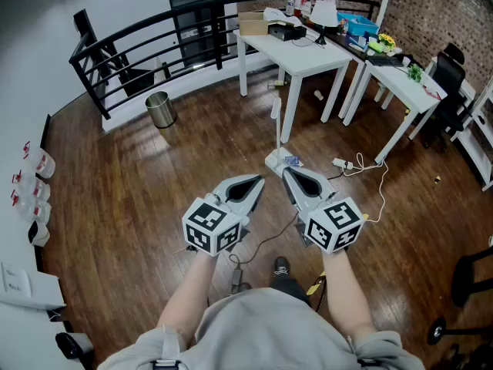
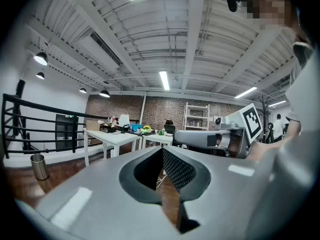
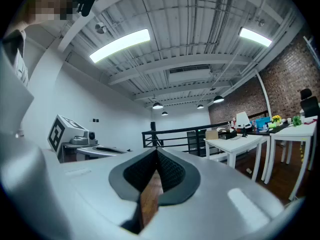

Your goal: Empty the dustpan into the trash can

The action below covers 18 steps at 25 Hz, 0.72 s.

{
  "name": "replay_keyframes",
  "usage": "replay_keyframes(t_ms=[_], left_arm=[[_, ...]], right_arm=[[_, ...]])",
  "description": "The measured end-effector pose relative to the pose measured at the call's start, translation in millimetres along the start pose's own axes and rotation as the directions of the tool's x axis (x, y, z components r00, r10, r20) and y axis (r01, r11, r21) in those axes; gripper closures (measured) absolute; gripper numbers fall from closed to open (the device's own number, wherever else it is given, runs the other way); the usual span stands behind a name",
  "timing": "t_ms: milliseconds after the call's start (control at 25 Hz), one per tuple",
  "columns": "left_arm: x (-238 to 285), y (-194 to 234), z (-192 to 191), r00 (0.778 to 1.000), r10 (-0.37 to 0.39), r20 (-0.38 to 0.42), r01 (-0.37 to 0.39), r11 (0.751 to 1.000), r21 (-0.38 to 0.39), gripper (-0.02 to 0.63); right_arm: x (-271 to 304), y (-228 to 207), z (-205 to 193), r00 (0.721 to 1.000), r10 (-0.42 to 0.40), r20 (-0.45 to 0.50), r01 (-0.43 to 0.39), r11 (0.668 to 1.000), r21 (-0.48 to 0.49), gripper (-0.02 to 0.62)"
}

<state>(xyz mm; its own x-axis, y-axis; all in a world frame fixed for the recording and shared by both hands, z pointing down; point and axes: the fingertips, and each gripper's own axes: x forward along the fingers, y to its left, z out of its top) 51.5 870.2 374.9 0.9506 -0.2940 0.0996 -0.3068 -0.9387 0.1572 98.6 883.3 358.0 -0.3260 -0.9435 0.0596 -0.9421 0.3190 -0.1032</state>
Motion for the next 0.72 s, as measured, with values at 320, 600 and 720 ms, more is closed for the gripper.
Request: replay_keyframes(t_ms=[320, 600, 720], left_arm=[[79, 35, -3, 0.998, 0.068, 0.003, -0.068, 0.998, -0.018, 0.601], [137, 69, 10, 0.989, 0.148, 0.011, -0.148, 0.989, -0.031, 0.601], [152, 86, 15, 0.986, 0.166, 0.009, -0.166, 0.985, -0.041, 0.601]], right_arm=[[27, -94, -9, 0.999, 0.011, -0.042, -0.011, 1.0, 0.001, 0.595], [62, -156, -1, 0.996, 0.075, -0.054, -0.074, 0.997, 0.018, 0.595], [81, -176, 2, 0.995, 0.081, -0.049, -0.08, 0.996, 0.03, 0.595]])
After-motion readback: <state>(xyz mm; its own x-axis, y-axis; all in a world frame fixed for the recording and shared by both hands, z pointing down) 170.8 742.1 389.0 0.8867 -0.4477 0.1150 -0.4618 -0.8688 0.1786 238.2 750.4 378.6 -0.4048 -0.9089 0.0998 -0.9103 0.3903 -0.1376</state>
